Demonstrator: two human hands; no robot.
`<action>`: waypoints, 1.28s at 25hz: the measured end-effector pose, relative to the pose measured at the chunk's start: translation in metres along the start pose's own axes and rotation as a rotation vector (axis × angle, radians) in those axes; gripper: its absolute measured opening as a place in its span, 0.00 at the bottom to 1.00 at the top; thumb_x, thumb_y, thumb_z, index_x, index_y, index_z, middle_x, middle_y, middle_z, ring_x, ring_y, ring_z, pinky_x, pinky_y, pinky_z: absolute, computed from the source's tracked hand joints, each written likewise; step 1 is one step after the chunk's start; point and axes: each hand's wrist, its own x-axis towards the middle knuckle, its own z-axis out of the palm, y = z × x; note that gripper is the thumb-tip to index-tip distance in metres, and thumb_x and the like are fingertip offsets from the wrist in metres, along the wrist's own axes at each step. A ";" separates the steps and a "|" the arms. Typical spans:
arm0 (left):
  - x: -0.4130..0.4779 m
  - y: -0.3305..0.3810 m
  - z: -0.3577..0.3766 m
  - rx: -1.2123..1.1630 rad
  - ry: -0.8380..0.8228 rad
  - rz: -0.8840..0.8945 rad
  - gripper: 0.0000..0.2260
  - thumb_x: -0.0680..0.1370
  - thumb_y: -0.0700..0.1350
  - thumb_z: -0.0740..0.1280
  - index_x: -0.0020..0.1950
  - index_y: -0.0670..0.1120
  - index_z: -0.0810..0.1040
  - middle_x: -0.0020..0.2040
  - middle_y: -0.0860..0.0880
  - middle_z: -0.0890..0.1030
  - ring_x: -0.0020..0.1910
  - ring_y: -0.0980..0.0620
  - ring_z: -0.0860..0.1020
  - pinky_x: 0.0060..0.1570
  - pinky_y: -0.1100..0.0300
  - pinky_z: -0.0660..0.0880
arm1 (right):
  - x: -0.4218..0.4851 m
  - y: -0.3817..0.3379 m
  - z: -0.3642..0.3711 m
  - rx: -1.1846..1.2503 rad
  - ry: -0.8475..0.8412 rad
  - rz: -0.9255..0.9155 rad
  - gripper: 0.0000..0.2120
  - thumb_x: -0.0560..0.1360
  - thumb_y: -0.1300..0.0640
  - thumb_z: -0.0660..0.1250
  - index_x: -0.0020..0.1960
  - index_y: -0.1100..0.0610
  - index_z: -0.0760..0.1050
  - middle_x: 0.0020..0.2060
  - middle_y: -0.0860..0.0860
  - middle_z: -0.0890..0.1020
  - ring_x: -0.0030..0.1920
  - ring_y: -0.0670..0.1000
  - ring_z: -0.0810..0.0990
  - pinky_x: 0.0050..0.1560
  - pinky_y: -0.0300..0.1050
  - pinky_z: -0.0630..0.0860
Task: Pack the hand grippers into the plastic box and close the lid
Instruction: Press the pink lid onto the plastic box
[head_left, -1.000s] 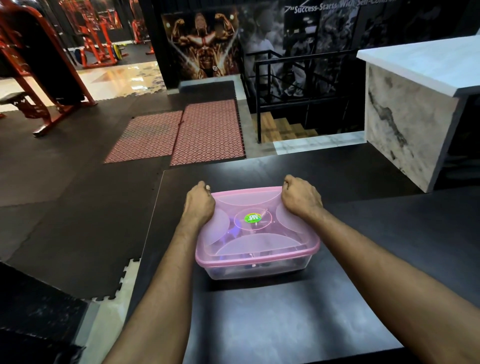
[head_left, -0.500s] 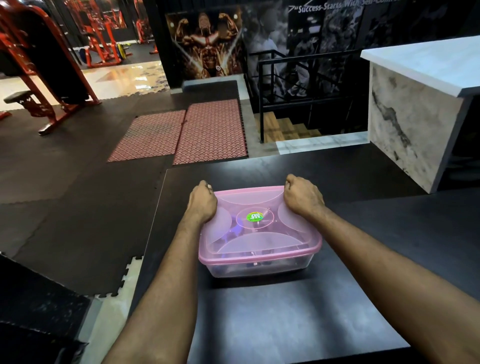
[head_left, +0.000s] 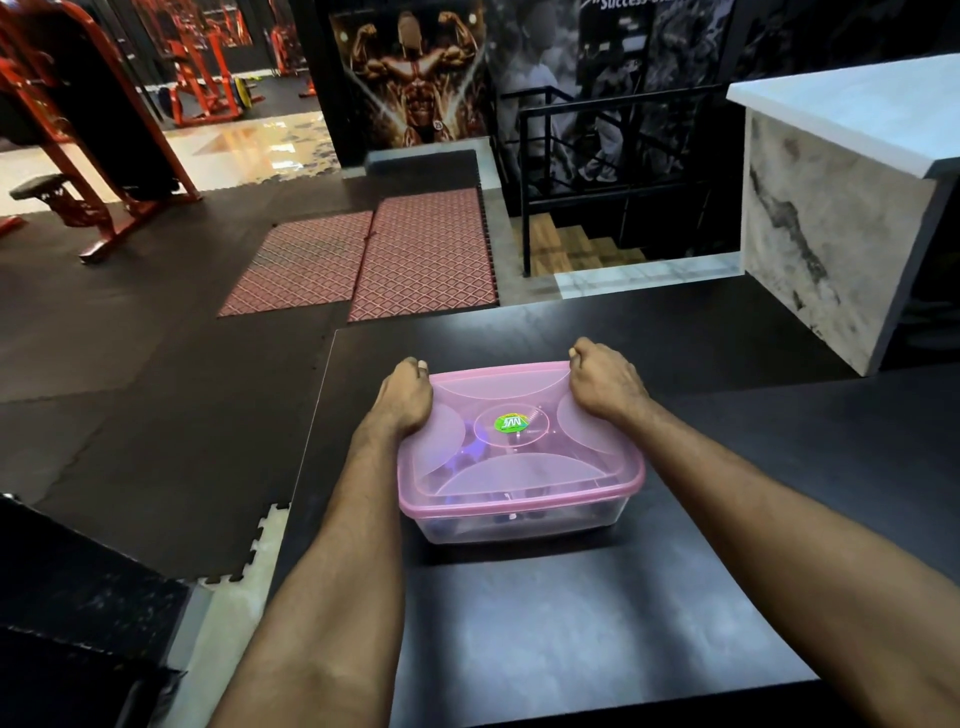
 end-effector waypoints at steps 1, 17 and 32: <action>-0.001 0.000 0.000 0.001 -0.003 -0.004 0.13 0.83 0.47 0.50 0.45 0.42 0.69 0.54 0.34 0.78 0.55 0.34 0.76 0.53 0.50 0.70 | 0.000 -0.001 0.000 0.009 -0.007 0.006 0.15 0.82 0.52 0.51 0.54 0.59 0.73 0.57 0.63 0.78 0.55 0.66 0.77 0.53 0.56 0.73; -0.008 0.007 0.005 0.036 0.106 -0.116 0.16 0.81 0.46 0.52 0.57 0.37 0.73 0.59 0.31 0.77 0.59 0.30 0.74 0.56 0.47 0.70 | -0.005 -0.008 -0.007 0.101 -0.047 0.206 0.24 0.81 0.43 0.50 0.62 0.59 0.73 0.60 0.66 0.77 0.60 0.68 0.76 0.60 0.57 0.72; -0.119 0.007 0.011 0.018 0.278 -0.425 0.24 0.80 0.56 0.52 0.62 0.41 0.76 0.63 0.35 0.77 0.63 0.34 0.74 0.58 0.46 0.71 | -0.101 -0.001 -0.021 0.082 0.027 0.437 0.30 0.80 0.37 0.49 0.68 0.59 0.70 0.64 0.63 0.77 0.64 0.65 0.75 0.60 0.56 0.70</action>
